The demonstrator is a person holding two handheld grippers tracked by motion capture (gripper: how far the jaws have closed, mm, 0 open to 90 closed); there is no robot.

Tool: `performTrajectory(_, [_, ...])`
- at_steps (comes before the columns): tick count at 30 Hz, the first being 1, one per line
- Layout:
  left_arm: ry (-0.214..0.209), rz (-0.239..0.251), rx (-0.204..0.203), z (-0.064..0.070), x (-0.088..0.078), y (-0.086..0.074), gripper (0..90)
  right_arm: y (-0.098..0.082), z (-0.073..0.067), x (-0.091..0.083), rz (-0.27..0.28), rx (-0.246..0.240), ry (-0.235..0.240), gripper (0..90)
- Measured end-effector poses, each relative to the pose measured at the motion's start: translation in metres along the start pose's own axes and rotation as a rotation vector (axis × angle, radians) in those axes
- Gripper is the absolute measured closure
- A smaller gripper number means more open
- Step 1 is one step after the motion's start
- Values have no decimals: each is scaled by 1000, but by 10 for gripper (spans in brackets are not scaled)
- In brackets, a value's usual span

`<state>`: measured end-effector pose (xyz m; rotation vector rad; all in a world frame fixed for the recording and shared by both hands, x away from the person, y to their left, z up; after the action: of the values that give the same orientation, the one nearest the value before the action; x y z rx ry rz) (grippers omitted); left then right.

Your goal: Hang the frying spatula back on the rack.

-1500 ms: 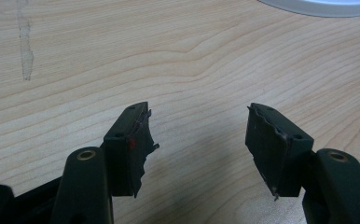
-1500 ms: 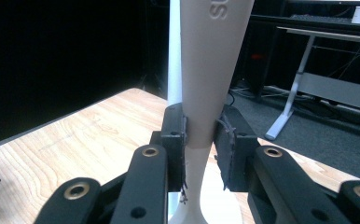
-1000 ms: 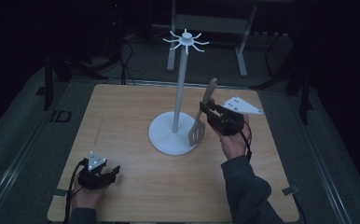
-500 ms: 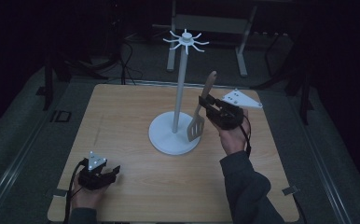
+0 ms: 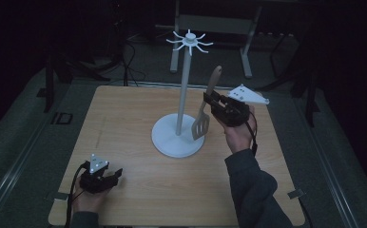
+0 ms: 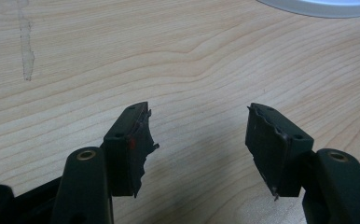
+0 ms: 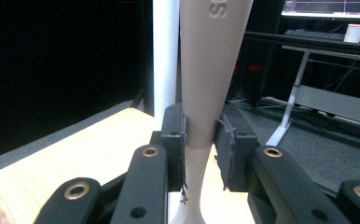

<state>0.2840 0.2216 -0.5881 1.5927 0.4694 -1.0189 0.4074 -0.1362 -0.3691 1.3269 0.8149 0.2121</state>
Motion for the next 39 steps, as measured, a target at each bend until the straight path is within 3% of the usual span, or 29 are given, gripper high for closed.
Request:
performTrajectory(14, [0,0,0,0,0,0,403,15,-1,2,-1,-18,-3,740])
performTrajectory(39, [-2,0,-1,0,0,0,403,38,-2,4,0,-9,70,740])
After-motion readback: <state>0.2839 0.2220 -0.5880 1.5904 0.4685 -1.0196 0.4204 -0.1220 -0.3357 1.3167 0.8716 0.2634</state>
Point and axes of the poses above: each handheld gripper's, and its own axes: x roughly forward along the jaws, y roughly out of its top, z roughly to its right, the point moved 5 cm from there along x, roughly forward along the jaws, and after that the axes turned 12 degrees about -z, right-handed, at the moved point
